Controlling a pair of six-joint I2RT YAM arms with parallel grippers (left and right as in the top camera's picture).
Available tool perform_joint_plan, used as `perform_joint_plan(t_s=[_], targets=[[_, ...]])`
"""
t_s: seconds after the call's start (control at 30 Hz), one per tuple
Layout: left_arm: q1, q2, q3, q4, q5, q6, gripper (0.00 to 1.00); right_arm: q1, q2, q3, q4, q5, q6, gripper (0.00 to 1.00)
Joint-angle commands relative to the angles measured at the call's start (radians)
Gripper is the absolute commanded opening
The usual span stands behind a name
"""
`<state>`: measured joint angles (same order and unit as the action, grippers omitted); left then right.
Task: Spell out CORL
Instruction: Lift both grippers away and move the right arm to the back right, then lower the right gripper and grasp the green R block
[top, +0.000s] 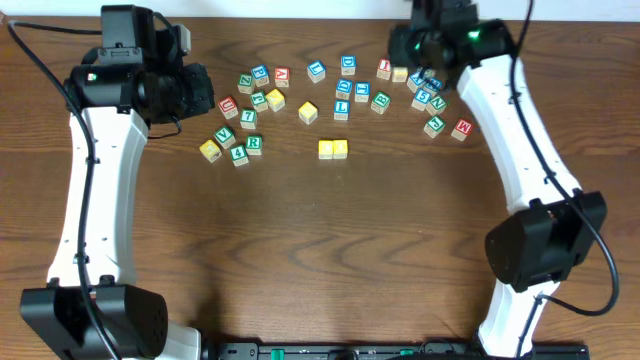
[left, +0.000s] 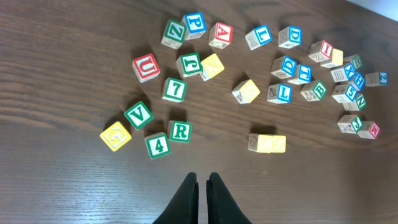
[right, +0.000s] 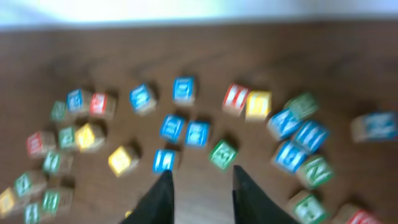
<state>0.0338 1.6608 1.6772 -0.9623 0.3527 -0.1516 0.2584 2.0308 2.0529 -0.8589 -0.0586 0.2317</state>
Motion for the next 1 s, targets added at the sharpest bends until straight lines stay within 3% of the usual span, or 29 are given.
perform_joint_plan(t_s=[0.0,0.2,0.97], targets=[[0.002,-0.017,0.018,-0.002,-0.007,0.021,0.08,-0.034,0.003,0.015,0.031,0.068,-0.039,0.29],[0.000,-0.017,0.014,-0.005,-0.007,0.021,0.08,-0.089,0.113,0.015,0.130,0.068,-0.122,0.40],[0.000,-0.015,0.012,-0.002,-0.007,0.021,0.08,-0.150,0.411,0.015,0.290,0.048,-0.171,0.37]])
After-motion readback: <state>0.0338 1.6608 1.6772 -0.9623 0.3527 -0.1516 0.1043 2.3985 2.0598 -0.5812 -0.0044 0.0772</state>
